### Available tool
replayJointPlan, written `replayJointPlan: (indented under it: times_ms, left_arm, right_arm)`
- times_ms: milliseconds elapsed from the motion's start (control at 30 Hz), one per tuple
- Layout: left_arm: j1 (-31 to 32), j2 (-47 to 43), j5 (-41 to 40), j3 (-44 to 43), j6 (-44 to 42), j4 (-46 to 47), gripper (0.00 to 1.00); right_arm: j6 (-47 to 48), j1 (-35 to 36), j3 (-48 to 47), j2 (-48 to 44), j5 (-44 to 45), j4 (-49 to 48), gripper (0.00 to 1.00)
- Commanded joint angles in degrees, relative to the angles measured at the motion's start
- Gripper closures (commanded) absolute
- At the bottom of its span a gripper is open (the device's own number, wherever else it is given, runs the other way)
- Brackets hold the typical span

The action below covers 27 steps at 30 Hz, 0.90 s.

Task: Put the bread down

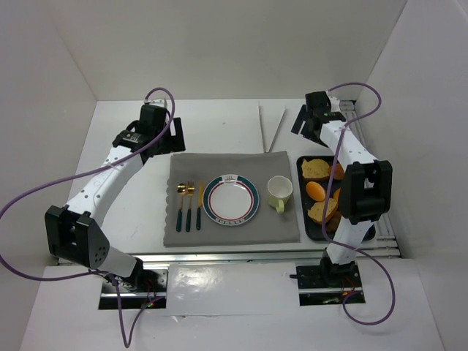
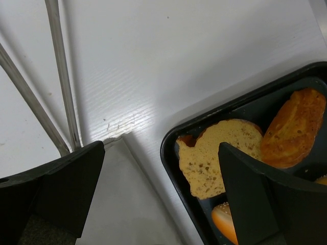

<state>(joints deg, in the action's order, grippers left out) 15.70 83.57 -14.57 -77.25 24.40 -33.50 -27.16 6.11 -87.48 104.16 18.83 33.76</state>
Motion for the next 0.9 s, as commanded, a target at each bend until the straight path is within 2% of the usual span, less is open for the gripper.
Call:
replayJointPlan:
  times_ms: [0,867]
  left_arm:
    - [0.12,-0.52,0.86,-2.46,0.91,0.19,0.00]
    - [0.12,-0.51,0.86,-1.94,0.91,0.19,0.00]
  right_arm:
    - [-0.18,0.13,1.09,-2.47,0.95,-2.91,0.00]
    - [-0.18,0.13,1.61,-3.00,0.95,-3.44,0.00]
